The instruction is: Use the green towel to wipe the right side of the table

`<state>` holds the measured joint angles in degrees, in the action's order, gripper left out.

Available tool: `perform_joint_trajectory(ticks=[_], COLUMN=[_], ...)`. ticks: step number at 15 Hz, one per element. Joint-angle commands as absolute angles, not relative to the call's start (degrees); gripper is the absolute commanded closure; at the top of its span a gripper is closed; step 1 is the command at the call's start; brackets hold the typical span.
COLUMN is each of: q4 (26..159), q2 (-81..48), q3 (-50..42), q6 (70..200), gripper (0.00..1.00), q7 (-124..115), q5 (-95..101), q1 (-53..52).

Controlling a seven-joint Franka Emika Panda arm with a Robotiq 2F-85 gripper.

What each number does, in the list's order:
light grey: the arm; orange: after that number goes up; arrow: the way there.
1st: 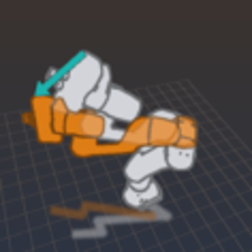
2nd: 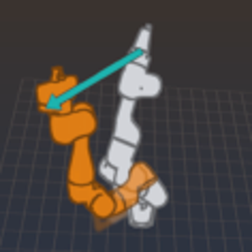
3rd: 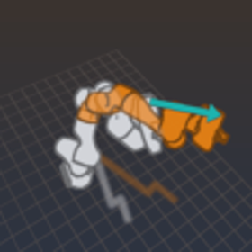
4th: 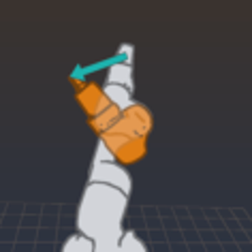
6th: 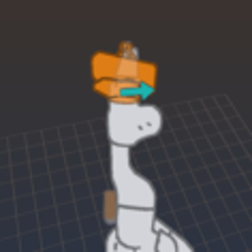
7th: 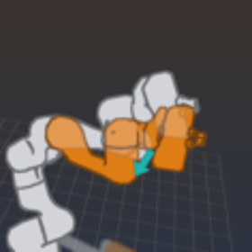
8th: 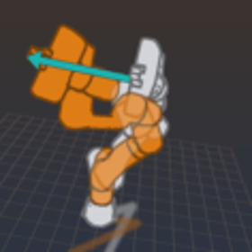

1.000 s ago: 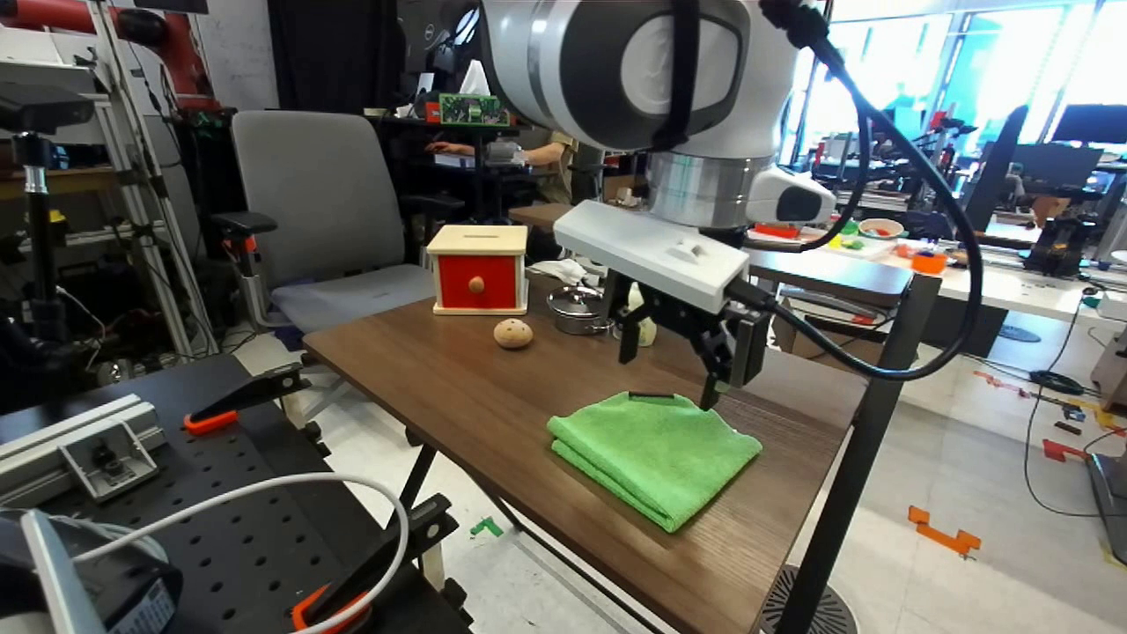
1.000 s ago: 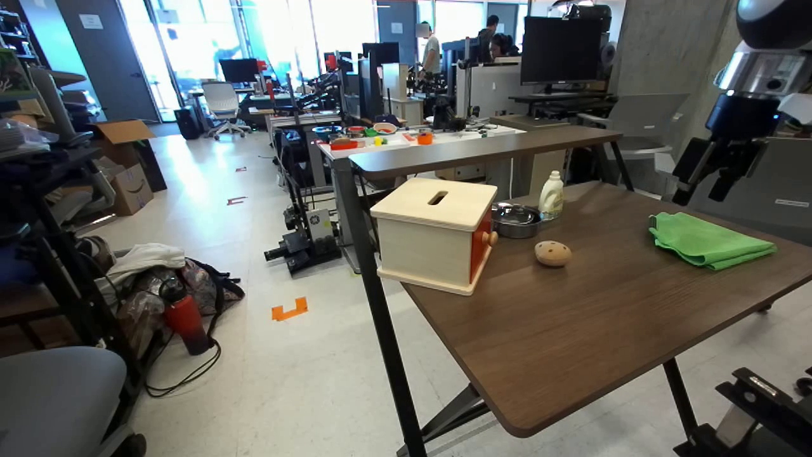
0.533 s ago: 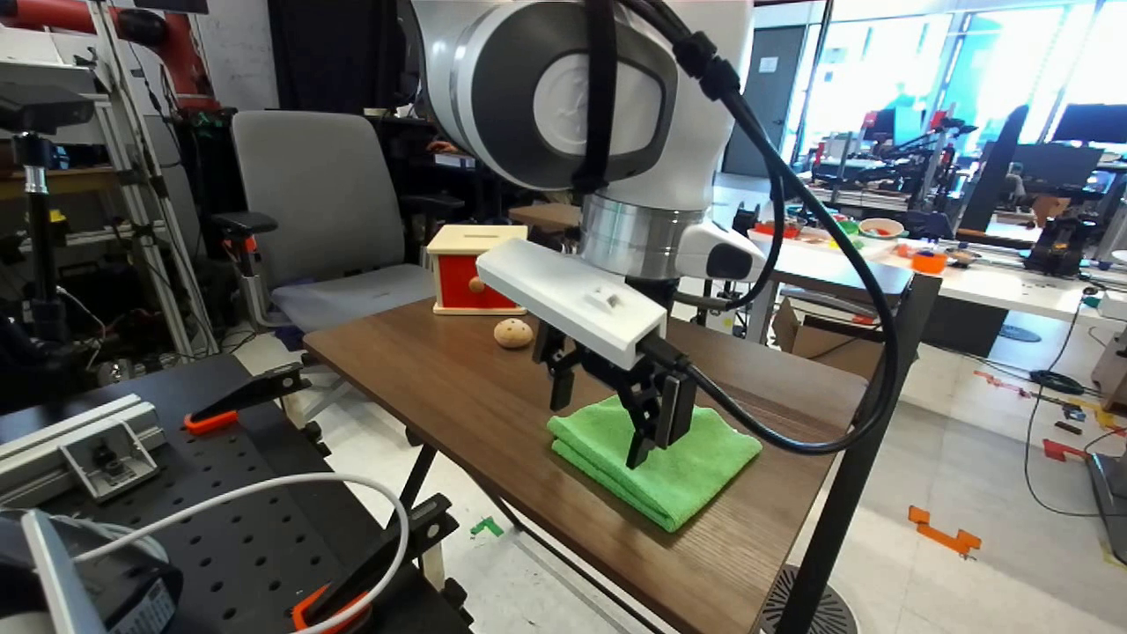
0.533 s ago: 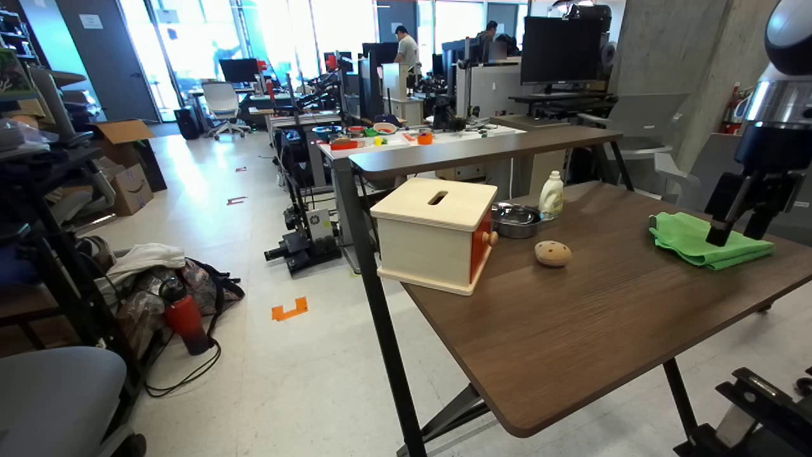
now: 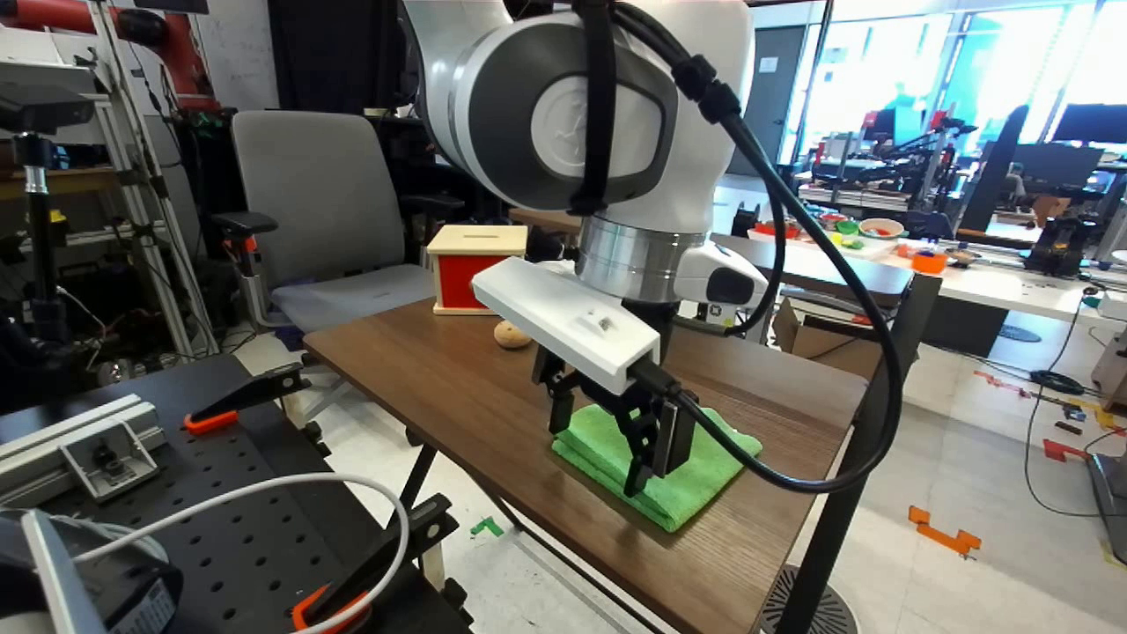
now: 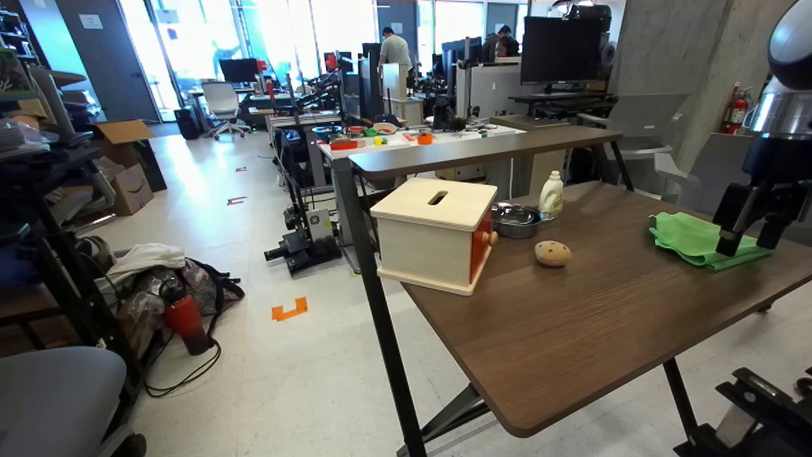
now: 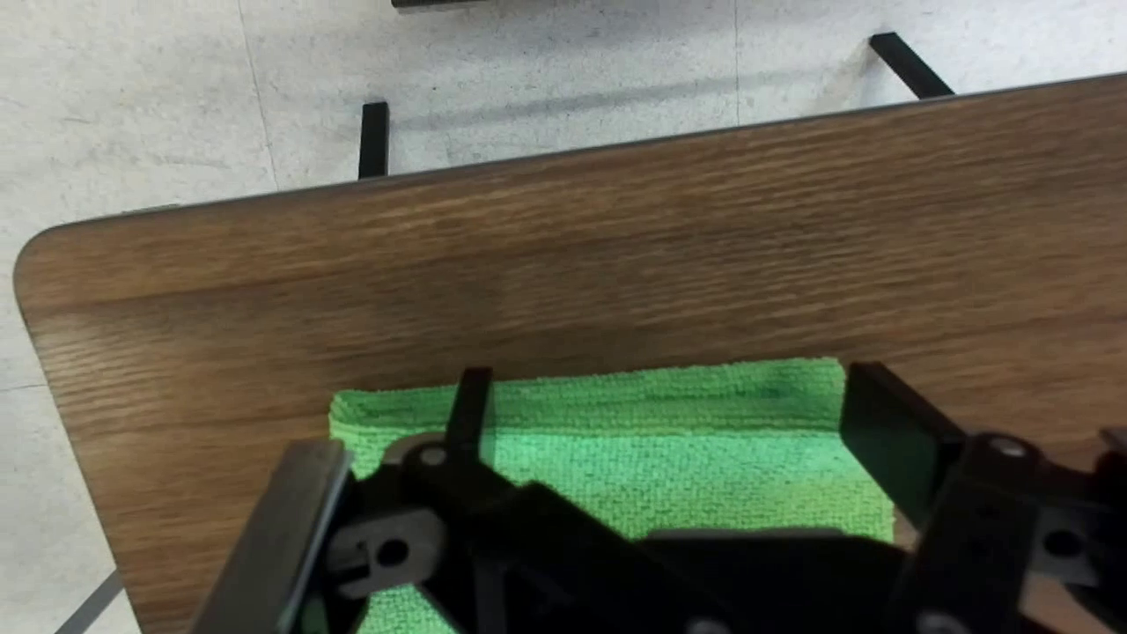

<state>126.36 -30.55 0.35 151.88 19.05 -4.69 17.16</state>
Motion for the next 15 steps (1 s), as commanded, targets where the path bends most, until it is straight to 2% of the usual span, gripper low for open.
perform_joint_trajectory(ticks=[1, 15], q4=[124.85, 121.16], q2=[-32.29, -35.41], q3=[-1.40, -2.76], q6=[152.61, 155.35], gripper=[0.00, 0.00], q7=[16.72, 16.00], q5=[-3.50, -0.19], q1=[15.53, 14.56])
